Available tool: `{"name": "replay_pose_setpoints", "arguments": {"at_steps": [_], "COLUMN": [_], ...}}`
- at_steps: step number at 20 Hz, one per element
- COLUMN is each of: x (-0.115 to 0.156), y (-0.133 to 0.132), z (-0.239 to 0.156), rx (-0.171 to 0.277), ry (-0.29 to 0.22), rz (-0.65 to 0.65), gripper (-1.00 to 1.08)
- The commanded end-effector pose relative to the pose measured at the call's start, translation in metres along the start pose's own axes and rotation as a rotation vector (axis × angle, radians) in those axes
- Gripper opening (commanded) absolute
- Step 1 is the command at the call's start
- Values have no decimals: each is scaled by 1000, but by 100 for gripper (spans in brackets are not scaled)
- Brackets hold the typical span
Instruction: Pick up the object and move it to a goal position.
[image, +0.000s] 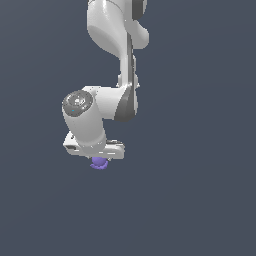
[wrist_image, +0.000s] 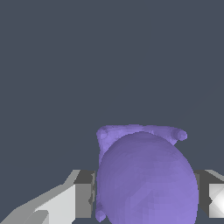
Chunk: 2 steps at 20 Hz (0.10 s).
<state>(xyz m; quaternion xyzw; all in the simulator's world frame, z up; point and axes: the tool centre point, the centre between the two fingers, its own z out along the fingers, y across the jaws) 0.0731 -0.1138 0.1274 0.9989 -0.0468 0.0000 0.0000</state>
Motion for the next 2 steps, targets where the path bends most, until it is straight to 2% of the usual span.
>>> {"name": "replay_pose_setpoints", "arguments": {"at_steps": [1, 2], "x": [0, 0], "y": [-1, -1], "z": [0, 0], "rx": [0, 0], "ry": [0, 0], "rz": [-1, -1], "gripper": [-100, -100]}}
